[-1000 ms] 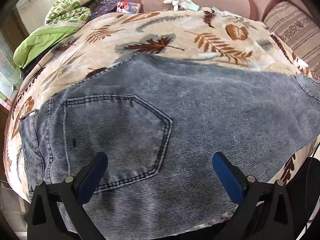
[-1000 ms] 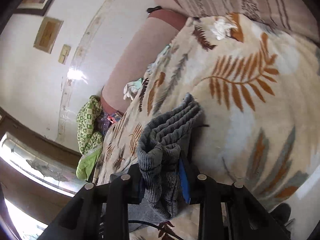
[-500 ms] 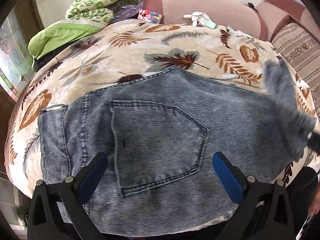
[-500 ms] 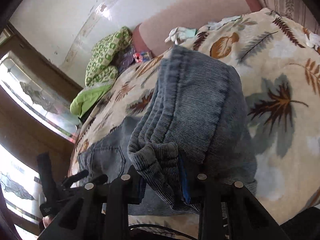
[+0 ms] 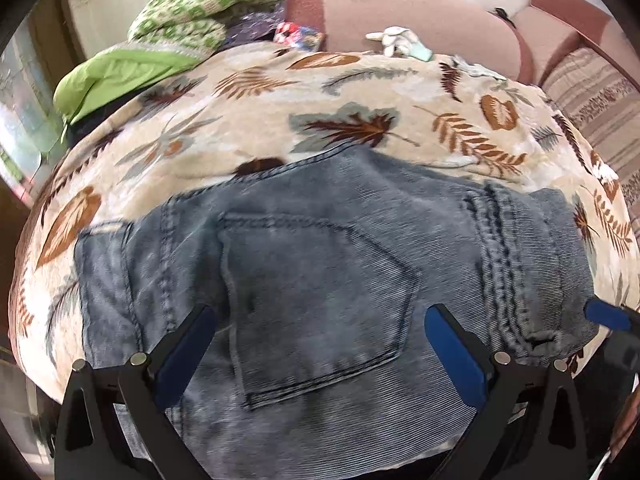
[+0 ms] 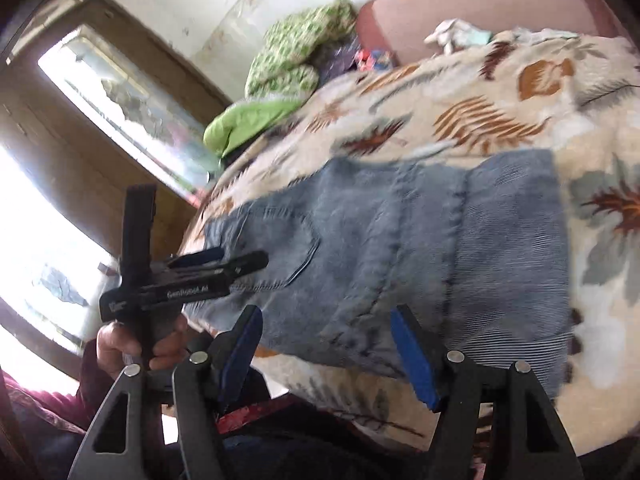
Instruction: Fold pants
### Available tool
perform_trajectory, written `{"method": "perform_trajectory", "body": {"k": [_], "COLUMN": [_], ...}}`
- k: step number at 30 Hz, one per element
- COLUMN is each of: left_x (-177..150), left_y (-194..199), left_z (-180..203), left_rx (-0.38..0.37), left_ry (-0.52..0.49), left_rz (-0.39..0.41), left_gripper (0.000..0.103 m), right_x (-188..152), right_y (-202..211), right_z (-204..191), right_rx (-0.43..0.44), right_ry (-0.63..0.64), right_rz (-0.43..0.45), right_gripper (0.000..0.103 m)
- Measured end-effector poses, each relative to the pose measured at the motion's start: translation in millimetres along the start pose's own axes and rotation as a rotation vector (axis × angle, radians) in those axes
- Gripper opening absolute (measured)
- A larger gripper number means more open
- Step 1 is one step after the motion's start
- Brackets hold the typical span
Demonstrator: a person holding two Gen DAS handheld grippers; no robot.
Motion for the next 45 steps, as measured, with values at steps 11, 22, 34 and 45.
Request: {"method": "perform_trajectory", "body": {"k": [11, 22, 34, 45], "left_x": [64.0, 79.9, 57.9, -23.6], "left_y": [-13.4, -56.9, -22.5, 4.5], "left_z": [96.4, 133.6, 56.4, -138.9], "left_rx": [0.051, 0.305, 0.218, 0.260], "left_ry": [-0.151, -0.314, -0.193, 0.179], "left_rz": [0.080, 0.165, 0.135, 0.031], "left_gripper": [0.103, 0.103, 0.103, 0.103], "right_x": [-10.1, -22.0, -10.3, 21.3], "right_y": [13.1, 7.5, 18.6, -52.8], "right_z": [73.3, 70.4, 59.1, 58.0], "right_rx": [-0.089, -0.118, -0.096, -0.487], "right_ry": [-0.150, -0.010, -0.053, 0.169], "right_rz": [0.086, 0.071, 0.073, -0.099], "right_gripper": [0.070, 0.070, 0.070, 0.071]}}
Point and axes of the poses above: each gripper's, at about its wrist camera, not at the fingertips, and y roughly against the way its jaws point, z to its right, x to its top, the point moved 7 cm from there along -y, roughly the way its jaws point, and after that the axes turned 10 degrees about x, right-handed, at the moved point
